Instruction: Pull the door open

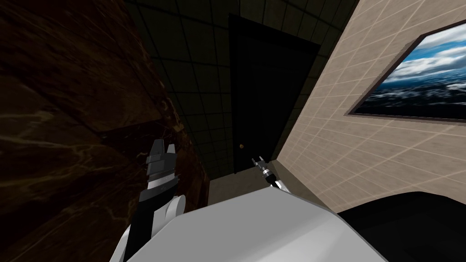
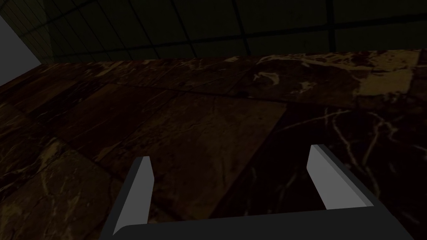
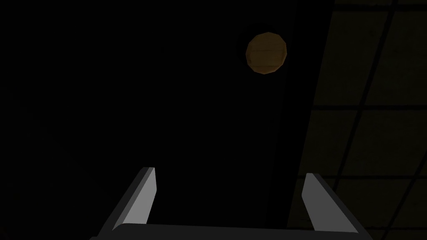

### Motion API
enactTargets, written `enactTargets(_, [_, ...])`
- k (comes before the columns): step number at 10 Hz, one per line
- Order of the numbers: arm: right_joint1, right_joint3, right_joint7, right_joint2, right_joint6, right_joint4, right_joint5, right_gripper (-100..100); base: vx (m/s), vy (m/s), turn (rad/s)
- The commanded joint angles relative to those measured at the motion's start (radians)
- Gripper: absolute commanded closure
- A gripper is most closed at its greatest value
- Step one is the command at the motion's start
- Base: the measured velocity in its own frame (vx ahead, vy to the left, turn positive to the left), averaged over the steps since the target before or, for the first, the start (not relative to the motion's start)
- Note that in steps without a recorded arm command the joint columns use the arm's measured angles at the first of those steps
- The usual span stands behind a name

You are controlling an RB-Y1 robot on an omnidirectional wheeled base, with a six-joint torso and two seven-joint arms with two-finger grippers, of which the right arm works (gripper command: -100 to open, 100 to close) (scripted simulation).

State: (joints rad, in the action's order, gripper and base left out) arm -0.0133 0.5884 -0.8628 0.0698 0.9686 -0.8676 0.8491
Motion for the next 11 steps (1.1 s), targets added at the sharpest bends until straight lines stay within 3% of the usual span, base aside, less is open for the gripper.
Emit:
enactTargets(1, [0.005,0.002,-0.002,-0.003,-0.001,-0.005,0.004,-100,0.048,0.007,0.028])
enactTargets(11, [0.008,0.008,-0.008,-0.006,0.003,-0.001,0.009,-100,0.007,0.001,0.006])
